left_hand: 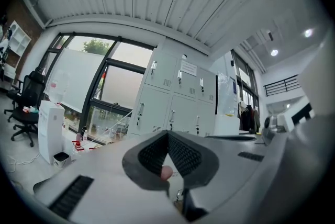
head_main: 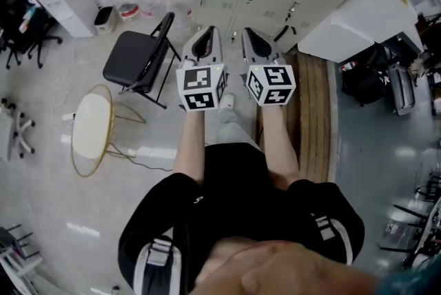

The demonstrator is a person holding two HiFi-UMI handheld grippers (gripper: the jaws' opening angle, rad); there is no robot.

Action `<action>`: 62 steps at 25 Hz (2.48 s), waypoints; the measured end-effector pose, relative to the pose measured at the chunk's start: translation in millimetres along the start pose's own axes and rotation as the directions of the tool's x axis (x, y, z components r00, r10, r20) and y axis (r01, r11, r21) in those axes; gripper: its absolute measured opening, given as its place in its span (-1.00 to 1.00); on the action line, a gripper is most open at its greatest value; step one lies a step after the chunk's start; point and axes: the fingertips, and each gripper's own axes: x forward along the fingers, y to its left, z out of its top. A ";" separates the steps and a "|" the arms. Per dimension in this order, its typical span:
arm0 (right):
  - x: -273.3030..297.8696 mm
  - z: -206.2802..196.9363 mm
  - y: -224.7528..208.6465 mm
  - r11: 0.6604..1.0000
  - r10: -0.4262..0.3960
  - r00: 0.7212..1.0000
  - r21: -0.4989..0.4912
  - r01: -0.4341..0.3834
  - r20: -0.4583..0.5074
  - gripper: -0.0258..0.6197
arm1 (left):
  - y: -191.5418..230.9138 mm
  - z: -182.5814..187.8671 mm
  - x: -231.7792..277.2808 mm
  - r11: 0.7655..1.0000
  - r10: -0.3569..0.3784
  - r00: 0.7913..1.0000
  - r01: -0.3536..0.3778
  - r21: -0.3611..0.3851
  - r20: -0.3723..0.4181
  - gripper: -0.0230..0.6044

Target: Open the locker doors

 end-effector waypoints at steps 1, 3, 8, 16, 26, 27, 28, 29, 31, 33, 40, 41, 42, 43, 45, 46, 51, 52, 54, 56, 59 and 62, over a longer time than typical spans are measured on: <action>2.5 -0.9 -3.4 1.000 -0.002 1.000 0.001 0.002 -0.005 -0.86 | 0.2 -0.7 3.5 1.000 0.000 1.000 0.000 -0.005 -0.001 -0.91; 8.6 -3.4 -14.3 1.000 -0.015 1.000 0.007 0.015 -0.011 -0.86 | -1.2 -5.2 14.2 1.000 -0.005 1.000 0.005 -0.002 -0.014 -0.91; 17.8 -13.8 -40.9 0.998 -0.047 0.999 0.033 0.048 -0.026 -0.86 | -8.1 -18.2 39.6 1.000 -0.024 0.998 0.025 0.006 -0.050 -0.91; 55.3 -25.1 -79.1 0.995 -0.059 0.997 0.072 0.062 -0.040 -0.86 | -4.1 -31.8 92.8 0.999 -0.026 0.995 0.028 0.021 -0.093 -0.91; 125.1 -37.0 -163.4 0.985 -0.101 0.993 0.131 0.109 -0.065 -0.86 | -0.8 -44.4 198.4 0.998 -0.036 0.990 0.042 0.043 -0.140 -0.91; 132.2 -38.0 -172.5 0.984 -0.108 0.992 0.139 0.116 -0.065 -0.86 | -0.9 -45.4 209.7 0.998 -0.039 0.989 0.046 0.046 -0.143 -0.91; 139.6 -38.8 -181.0 0.982 -0.113 0.991 0.144 0.122 -0.064 -0.86 | -0.7 -46.1 221.4 0.998 -0.041 0.989 0.049 0.050 -0.145 -0.91; 146.6 -39.3 -189.3 0.981 -0.118 0.991 0.145 0.126 -0.063 -0.86 | -0.7 -46.5 233.1 0.997 -0.043 0.988 0.051 0.054 -0.147 -0.91; 158.5 -39.7 -205.9 0.981 -0.127 0.990 0.139 0.134 -0.061 -0.86 | -2.2 -47.8 254.9 0.997 -0.046 0.988 0.056 0.060 -0.150 -0.91; 166.5 -39.0 -224.0 0.979 -0.141 0.988 0.137 0.148 -0.061 -0.86 | -4.9 -50.3 273.6 0.996 -0.048 0.986 0.058 0.063 -0.159 -0.91; 195.8 -13.6 -299.0 0.971 -0.191 0.981 0.142 0.192 -0.022 -0.86 | -27.4 -37.0 346.7 0.991 -0.084 0.985 0.099 0.093 -0.149 -0.91; 200.0 -11.0 -306.0 0.972 -0.191 0.981 0.138 0.192 -0.018 -0.86 | -28.7 -33.7 354.3 0.991 -0.075 0.987 0.090 0.102 -0.142 -0.91; 204.1 -8.4 -313.0 0.972 -0.192 0.981 0.135 0.192 -0.014 -0.86 | -28.7 -31.0 361.5 0.991 -0.058 0.989 0.073 0.112 -0.138 -0.91; 208.3 -5.2 -320.6 0.972 -0.196 0.981 0.133 0.195 -0.009 -0.86 | -28.3 -28.1 369.4 0.991 -0.038 0.990 0.055 0.123 -0.136 -0.91; 216.7 1.6 -336.3 0.970 -0.206 0.979 0.133 0.204 0.004 -0.86 | -30.4 -22.3 385.6 0.989 -0.021 0.991 0.040 0.141 -0.131 -0.91; 220.6 4.0 -343.2 0.970 -0.208 0.978 0.134 0.205 0.010 -0.86 | -32.9 -20.7 392.8 0.988 -0.025 0.991 0.044 0.146 -0.128 -0.91; 243.1 4.6 -363.0 0.974 -0.187 0.982 0.130 0.183 0.019 -0.86 | -37.7 -24.9 421.1 0.987 -0.032 0.991 0.052 0.154 -0.127 -0.91; 247.1 3.9 -363.9 0.976 -0.179 0.984 0.130 0.175 0.019 -0.86 | -37.1 -24.9 424.7 0.987 -0.029 0.992 0.048 0.155 -0.126 -0.91; 254.4 3.4 -365.9 0.978 -0.164 0.986 0.137 0.160 0.021 -0.86 | -35.3 -21.3 430.9 0.987 -0.016 0.993 0.035 0.157 -0.117 -0.91; 260.4 3.0 -372.3 0.977 -0.160 0.987 0.149 0.155 0.023 -0.86 | -35.3 -16.8 437.8 0.986 -0.010 0.994 0.027 0.163 -0.104 -0.91; 265.2 -2.8 -385.7 0.972 -0.169 0.986 0.169 0.164 0.016 -0.86 | -34.1 -20.3 445.5 0.986 -0.005 0.994 0.023 0.163 -0.109 -0.91; 268.1 -9.1 -394.3 0.968 -0.174 0.985 0.185 0.169 0.013 -0.86 | -30.8 -28.5 450.7 0.986 0.003 0.992 0.018 0.165 -0.126 -0.91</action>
